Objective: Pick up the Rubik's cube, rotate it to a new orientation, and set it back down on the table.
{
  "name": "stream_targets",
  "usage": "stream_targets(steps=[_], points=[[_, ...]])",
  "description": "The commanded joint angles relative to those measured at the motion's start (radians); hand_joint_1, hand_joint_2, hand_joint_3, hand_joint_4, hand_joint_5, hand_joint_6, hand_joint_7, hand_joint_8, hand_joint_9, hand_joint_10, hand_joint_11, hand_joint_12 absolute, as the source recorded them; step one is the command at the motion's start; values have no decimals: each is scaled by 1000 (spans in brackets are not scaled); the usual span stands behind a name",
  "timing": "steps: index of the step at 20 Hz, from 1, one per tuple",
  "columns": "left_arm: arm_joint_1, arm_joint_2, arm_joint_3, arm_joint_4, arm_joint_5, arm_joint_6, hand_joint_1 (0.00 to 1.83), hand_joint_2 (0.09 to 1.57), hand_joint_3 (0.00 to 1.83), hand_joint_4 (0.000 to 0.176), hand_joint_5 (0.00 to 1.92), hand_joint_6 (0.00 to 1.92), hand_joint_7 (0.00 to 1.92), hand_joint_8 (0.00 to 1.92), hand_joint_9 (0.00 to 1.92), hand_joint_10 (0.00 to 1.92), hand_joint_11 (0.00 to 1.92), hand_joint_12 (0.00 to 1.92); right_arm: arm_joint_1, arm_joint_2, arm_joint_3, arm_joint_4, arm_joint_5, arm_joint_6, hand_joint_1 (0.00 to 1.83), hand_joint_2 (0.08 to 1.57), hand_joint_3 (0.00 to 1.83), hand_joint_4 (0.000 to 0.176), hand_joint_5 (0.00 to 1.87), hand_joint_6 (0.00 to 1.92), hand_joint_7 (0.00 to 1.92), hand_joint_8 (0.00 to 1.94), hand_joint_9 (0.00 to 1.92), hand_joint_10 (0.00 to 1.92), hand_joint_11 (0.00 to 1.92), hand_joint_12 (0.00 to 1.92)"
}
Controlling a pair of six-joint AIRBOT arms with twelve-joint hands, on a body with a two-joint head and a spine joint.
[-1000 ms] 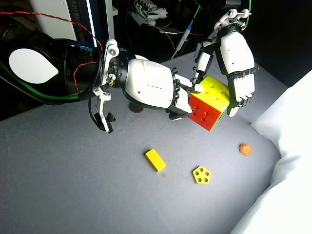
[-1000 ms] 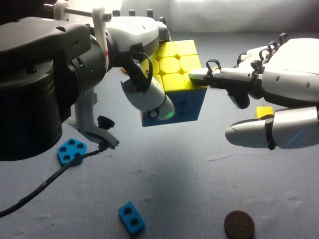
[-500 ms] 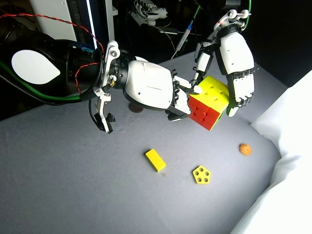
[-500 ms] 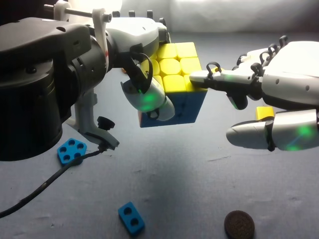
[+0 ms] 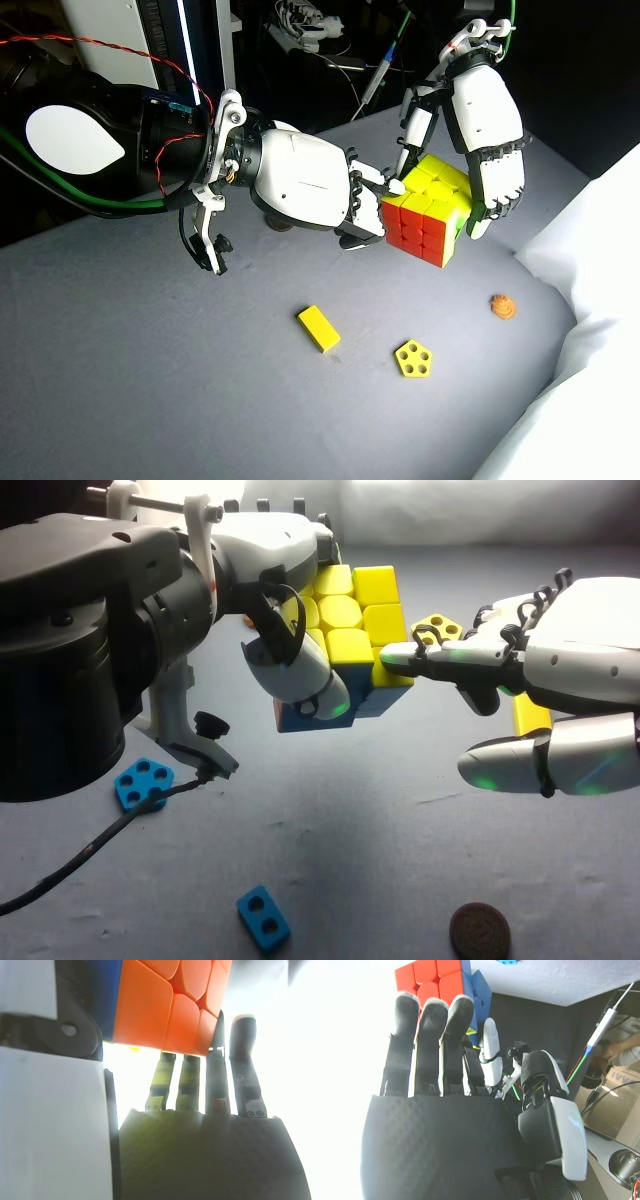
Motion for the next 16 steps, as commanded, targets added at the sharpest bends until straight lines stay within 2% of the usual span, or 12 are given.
stream_targets(steps=[1, 3, 5, 8, 11, 12, 14, 15, 16], points=[[-24, 9, -6, 81, 16, -19, 1051, 1306, 6, 0, 612, 1549, 225, 1875, 242, 1921, 241, 1921, 3, -2, 5, 12, 70, -5, 0, 1310, 0, 0, 143, 13, 439, 1471, 457, 1921, 342, 1921], [-27, 9, -5, 81, 15, -19, 1032, 1329, 7, 0, 575, 1605, 190, 1915, 215, 1921, 203, 1921, 3, -8, 11, 12, 62, -5, 0, 1315, 1, 0, 131, 6, 409, 1456, 421, 1921, 305, 1921], [-29, 9, -5, 81, 12, -19, 1043, 1314, 0, 0, 606, 1560, 214, 1904, 236, 1921, 221, 1921, 2, -18, 19, 12, 41, -5, 0, 1312, 0, 0, 105, 4, 412, 1515, 440, 1921, 317, 1921], [-30, 9, -4, 81, 12, -19, 1042, 1314, 0, 0, 607, 1558, 235, 1899, 242, 1921, 240, 1921, 3, -21, 24, 16, 40, -5, 0, 1316, 1, 0, 98, 5, 443, 1502, 456, 1921, 322, 1921], [-31, 9, -4, 81, 12, -19, 1019, 1344, 9, 0, 554, 1637, 163, 1920, 188, 1921, 189, 1921, 0, -35, 24, 16, 36, -9, 0, 1312, 0, 0, 116, 10, 445, 1396, 443, 1885, 313, 1921], [-32, 9, -4, 81, 12, -19, 1029, 1335, 0, 0, 572, 1608, 196, 1898, 216, 1921, 215, 1921, 0, -38, 24, 16, 27, -14, 0, 1303, 0, 0, 161, 26, 476, 1420, 479, 1907, 365, 1921], [-33, 9, -4, 81, 12, -19, 1035, 1331, 0, 0, 578, 1597, 214, 1902, 230, 1921, 224, 1921, 0, -39, 24, 16, 20, -14, 0, 1306, 0, 0, 165, 27, 460, 1429, 440, 1918, 329, 1921], [-33, 9, -4, 81, 12, -19, 1030, 1389, 7, 0, 517, 1643, 420, 1883, 229, 1921, 220, 1921, -1, -39, 24, 16, 20, -14, 0, 1313, 1, 0, 135, 13, 424, 1464, 420, 1920, 310, 1921], [-33, 9, -4, 81, 12, -19, 1036, 1343, 0, 0, 576, 1602, 280, 1906, 241, 1921, 221, 1921, -2, -39, 24, 16, 19, -15, 0, 1305, 0, 0, 130, 10, 425, 1477, 414, 1921, 298, 1921]])
